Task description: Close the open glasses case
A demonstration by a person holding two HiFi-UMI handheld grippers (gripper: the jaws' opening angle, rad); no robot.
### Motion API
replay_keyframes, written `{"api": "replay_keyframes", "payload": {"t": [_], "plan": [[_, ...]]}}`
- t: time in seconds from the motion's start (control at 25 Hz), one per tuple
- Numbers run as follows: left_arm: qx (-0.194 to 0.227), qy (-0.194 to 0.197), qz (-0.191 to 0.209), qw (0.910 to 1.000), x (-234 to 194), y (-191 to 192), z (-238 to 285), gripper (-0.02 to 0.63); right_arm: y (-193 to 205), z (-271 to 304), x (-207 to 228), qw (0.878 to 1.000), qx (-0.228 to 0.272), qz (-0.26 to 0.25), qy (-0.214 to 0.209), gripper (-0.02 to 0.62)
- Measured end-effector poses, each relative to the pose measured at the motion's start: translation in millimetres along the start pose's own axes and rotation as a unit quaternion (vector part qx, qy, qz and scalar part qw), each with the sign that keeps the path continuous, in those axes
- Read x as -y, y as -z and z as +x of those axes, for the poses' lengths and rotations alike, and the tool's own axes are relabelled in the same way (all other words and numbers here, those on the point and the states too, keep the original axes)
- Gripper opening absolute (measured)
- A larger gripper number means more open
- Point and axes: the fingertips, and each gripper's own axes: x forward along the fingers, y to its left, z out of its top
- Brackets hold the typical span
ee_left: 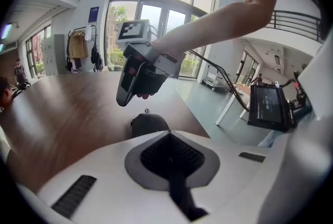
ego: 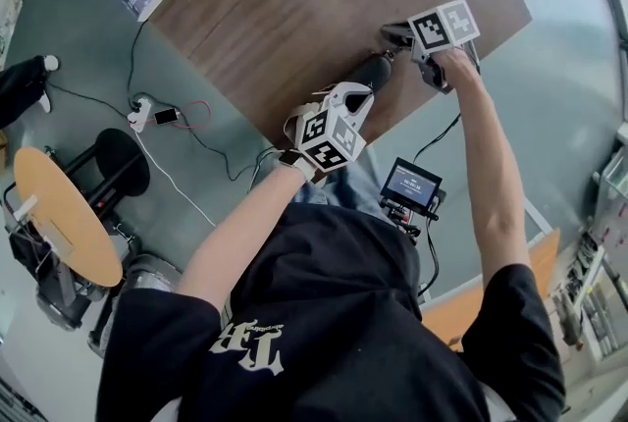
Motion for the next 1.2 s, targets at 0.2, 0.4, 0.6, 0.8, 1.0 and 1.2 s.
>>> {"api": "replay_keyframes", "payload": {"t": [0.2, 0.4, 0.6, 0.8, 1.0, 1.2], "plan": [[-0.002, -0.015, 0.014, 0.9998, 1, 1, 1, 0.006, 17, 17, -11, 0.991, -0.125, -0.036, -0.024, -0.012], [-0.002, -0.026, 0.027, 0.9993, 2, 1, 2, 0.006, 25, 27, -16, 0.979, -0.192, -0.055, -0.033, 0.028], [-0.004, -0.034, 0.037, 0.9987, 3, 1, 3, 0.006, 31, 34, -20, 0.969, -0.239, -0.045, -0.041, 0.075], [-0.007, -0.043, 0.049, 0.9978, 4, 2, 4, 0.006, 30, 44, -22, 0.962, -0.271, -0.022, -0.038, 0.075], [-0.014, -0.052, 0.065, 0.9964, 6, 3, 7, 0.006, 42, 51, -18, 0.945, -0.328, -0.009, -0.014, 0.075], [-0.02, -0.058, 0.08, 0.9949, 10, 3, 8, 0.006, 46, 49, -18, 0.935, -0.353, -0.007, 0.001, 0.075]]}}
